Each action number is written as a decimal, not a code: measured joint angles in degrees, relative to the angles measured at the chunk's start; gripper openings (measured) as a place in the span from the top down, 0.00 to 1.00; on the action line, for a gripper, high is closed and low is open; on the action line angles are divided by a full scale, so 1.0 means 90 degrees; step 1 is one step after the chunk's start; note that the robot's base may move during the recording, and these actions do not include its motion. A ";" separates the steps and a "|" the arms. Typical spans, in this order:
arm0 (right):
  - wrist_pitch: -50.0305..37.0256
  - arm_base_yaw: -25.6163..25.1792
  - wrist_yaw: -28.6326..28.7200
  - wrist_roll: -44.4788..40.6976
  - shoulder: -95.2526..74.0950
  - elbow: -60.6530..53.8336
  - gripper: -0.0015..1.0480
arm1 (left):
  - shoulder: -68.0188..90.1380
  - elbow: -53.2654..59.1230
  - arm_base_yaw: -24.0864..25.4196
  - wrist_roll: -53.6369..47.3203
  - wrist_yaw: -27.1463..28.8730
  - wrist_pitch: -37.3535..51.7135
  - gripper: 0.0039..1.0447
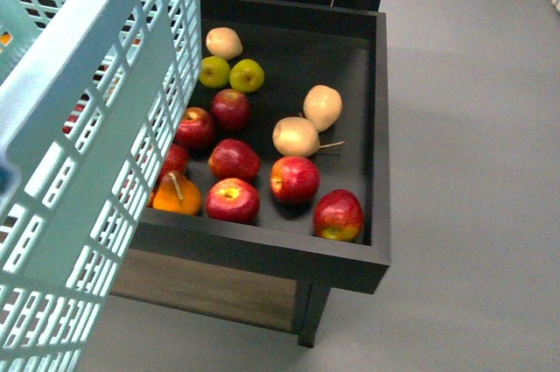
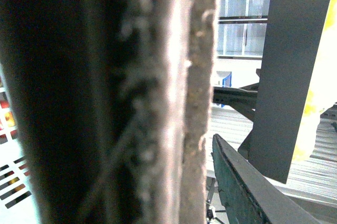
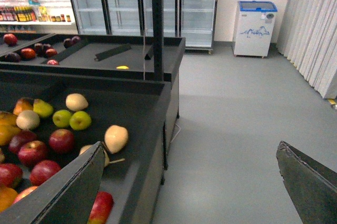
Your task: Pick mango and avocado into basket
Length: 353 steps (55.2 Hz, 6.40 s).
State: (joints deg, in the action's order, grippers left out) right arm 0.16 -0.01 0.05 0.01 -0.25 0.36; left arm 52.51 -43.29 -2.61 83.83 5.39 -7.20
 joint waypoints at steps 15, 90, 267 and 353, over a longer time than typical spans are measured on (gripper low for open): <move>-0.0002 0.0000 -0.0005 0.0005 -0.0002 0.0002 0.07 | 0.0007 -0.0002 0.0000 0.0000 0.0002 0.0002 0.73; -0.0002 0.0000 0.0000 0.0002 0.0000 0.0000 0.07 | 0.0010 0.0000 0.0005 -0.0022 0.0000 -0.0002 0.73; -0.3429 -0.2414 0.0928 0.0568 -0.9158 0.2647 0.07 | 0.4979 -0.4668 -0.2076 -0.2494 -0.1547 -0.1469 0.94; -0.1807 -0.3024 0.0175 0.0702 -1.8093 1.0418 0.07 | 0.4979 -0.4668 -0.2079 -0.2504 -0.1545 -0.1469 0.94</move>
State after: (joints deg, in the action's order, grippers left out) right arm -16.10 -27.22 1.63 6.33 -163.09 94.13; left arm 97.32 -85.30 -21.32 61.30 -8.51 -20.43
